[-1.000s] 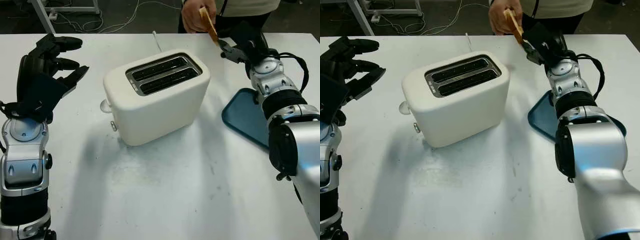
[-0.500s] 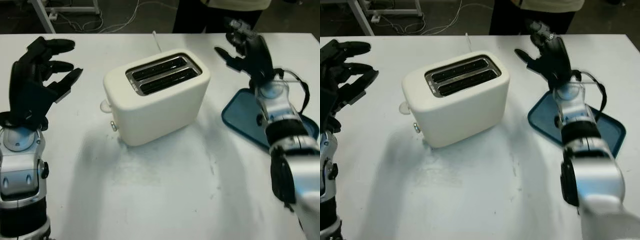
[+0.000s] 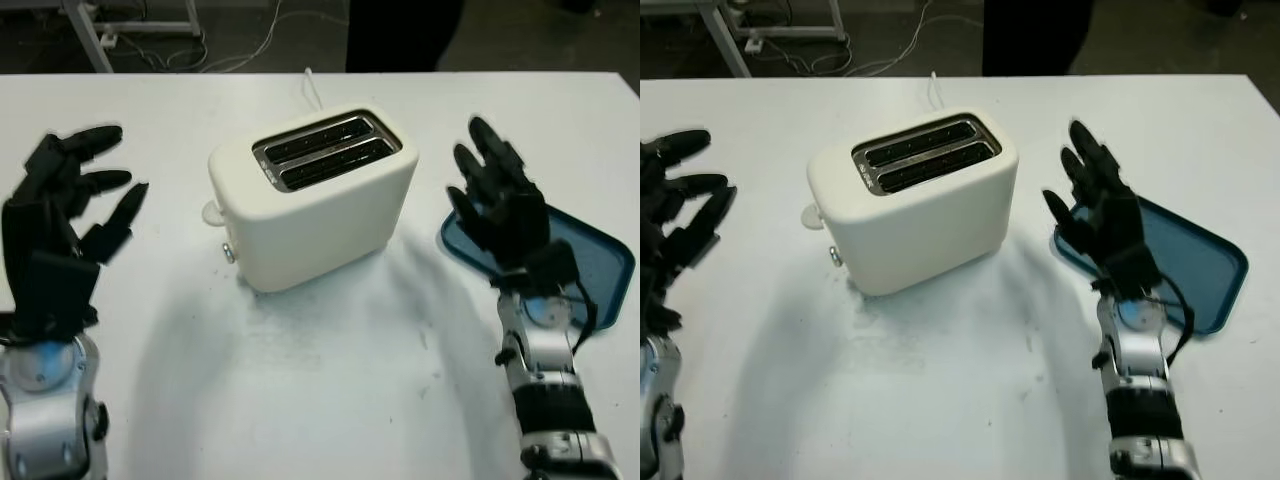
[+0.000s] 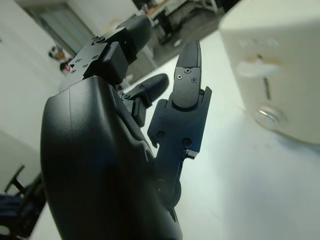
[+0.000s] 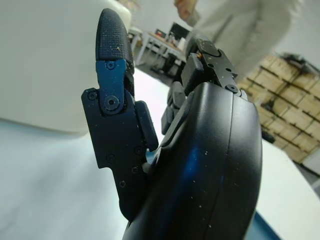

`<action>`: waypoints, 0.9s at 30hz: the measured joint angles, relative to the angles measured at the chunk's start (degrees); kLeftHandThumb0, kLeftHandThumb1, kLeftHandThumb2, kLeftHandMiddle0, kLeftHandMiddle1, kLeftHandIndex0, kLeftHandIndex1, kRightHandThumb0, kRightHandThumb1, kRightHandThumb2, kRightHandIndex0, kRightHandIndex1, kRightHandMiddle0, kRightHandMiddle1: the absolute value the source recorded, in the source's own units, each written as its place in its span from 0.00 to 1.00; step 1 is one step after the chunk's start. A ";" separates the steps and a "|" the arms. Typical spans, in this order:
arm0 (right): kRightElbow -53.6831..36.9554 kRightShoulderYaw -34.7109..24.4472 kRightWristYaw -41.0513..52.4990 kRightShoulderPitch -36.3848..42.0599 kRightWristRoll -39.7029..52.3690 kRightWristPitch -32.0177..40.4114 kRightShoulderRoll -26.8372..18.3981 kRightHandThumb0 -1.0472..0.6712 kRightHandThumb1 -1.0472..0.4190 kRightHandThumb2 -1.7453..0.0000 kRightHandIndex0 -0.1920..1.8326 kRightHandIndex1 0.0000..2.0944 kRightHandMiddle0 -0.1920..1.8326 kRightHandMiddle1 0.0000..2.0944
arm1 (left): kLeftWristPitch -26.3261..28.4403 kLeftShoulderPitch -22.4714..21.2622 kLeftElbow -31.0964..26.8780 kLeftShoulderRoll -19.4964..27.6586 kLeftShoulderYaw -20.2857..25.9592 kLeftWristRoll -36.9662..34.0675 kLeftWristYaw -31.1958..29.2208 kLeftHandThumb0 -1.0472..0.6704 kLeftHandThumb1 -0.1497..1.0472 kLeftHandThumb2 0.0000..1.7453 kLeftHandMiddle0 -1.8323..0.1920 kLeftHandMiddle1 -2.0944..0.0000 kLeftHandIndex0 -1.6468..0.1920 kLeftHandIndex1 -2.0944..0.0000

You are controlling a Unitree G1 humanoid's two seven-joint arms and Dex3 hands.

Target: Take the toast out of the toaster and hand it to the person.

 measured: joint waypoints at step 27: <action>-9.82 5.34 -1.14 8.94 -1.39 1.49 9.00 0.22 0.09 0.75 0.16 0.00 0.17 0.00 | -16.46 9.28 11.73 -8.70 -10.44 10.50 10.06 0.43 0.89 0.21 0.77 0.75 0.69 0.92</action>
